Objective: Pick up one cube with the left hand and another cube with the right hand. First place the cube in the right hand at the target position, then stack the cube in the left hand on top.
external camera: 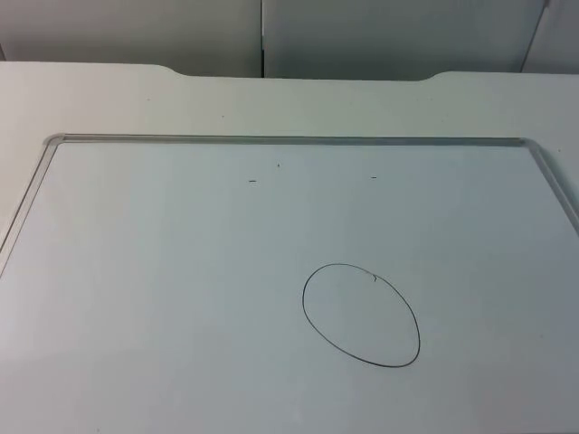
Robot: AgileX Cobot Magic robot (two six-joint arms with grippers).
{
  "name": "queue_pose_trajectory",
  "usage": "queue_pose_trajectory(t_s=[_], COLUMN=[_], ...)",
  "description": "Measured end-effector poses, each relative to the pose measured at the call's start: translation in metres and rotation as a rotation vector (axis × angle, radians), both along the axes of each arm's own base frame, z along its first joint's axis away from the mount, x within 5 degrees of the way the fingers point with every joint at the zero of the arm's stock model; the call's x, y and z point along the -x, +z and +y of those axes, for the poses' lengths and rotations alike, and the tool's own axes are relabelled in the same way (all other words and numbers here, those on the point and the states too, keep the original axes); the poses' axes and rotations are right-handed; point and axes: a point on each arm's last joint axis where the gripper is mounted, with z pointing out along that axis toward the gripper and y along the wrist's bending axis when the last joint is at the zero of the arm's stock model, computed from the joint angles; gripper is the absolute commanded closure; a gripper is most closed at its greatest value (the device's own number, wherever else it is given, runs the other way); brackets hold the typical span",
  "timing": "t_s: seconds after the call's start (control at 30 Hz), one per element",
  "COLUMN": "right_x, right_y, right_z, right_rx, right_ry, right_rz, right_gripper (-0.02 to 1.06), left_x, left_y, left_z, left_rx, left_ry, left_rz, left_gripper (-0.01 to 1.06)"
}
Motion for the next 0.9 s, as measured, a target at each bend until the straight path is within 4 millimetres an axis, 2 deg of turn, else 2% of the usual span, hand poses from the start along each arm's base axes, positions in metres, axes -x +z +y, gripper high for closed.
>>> queue_pose_trajectory(t_s=[0.07, 0.1, 0.13, 0.17, 0.23, 0.27, 0.37, 0.43, 0.47, 0.6, 0.63, 0.77, 0.8, 0.9], right_x=[-0.001, -0.001, -0.003, -0.006, -0.013, -0.013, -0.028, -0.041, -0.041, -0.063, -0.063, -0.084, -0.084, -0.097], right_y=[-0.001, -0.001, -0.004, -0.007, -0.013, -0.013, -0.027, -0.037, -0.037, -0.06, -0.06, -0.085, -0.085, -0.106], right_z=[0.001, 0.001, 0.003, 0.004, 0.008, 0.008, 0.016, 0.023, 0.023, 0.036, 0.036, 0.053, 0.053, 0.073], right_rx=[-0.002, -0.002, 0.0, 0.011, 0.036, 0.036, 0.085, 0.118, 0.118, 0.167, 0.167, 0.216, 0.216, 0.245], right_ry=[0.004, 0.004, 0.008, 0.007, 0.007, 0.007, 0.006, 0.005, 0.005, 0.008, 0.008, 0.027, 0.027, 0.042], right_rz=[0.017, 0.017, 0.045, 0.066, 0.114, 0.114, 0.205, 0.269, 0.269, 0.393, 0.393, 0.495, 0.495, 0.562], right_gripper=[1.05, 1.05, 1.05, 1.05, 1.05, 1.05, 1.05, 1.05, 1.05, 1.05, 1.05, 1.05, 1.05, 1.05], left_x=[0.027, 0.027, 0.041, 0.065, 0.096, 0.096, 0.142, 0.166, 0.166, 0.201, 0.201, 0.219, 0.219, 0.227], left_y=[-0.022, -0.022, -0.026, -0.038, -0.054, -0.054, -0.082, -0.089, -0.089, -0.087, -0.087, -0.073, -0.073, -0.067], left_z=[0.013, 0.013, 0.018, 0.027, 0.04, 0.04, 0.062, 0.074, 0.074, 0.089, 0.089, 0.095, 0.095, 0.097], left_rx=[-0.016, -0.016, 0.008, 0.036, 0.05, 0.05, 0.02, 0.019, 0.019, 0.065, 0.065, 0.132, 0.132, 0.16], left_ry=[-0.006, -0.006, -0.009, -0.009, -0.008, -0.008, -0.01, -0.004, -0.004, 0.005, 0.005, 0.007, 0.007, 0.006], left_rz=[0.035, 0.035, 0.022, 0.034, 0.07, 0.07, 0.143, 0.15, 0.15, 0.111, 0.111, 0.061, 0.061, 0.041], left_gripper=[1.03, 1.03, 1.03, 1.03, 1.03, 1.03, 1.03, 1.03, 1.03, 1.03, 1.03, 1.03, 1.03, 1.03])
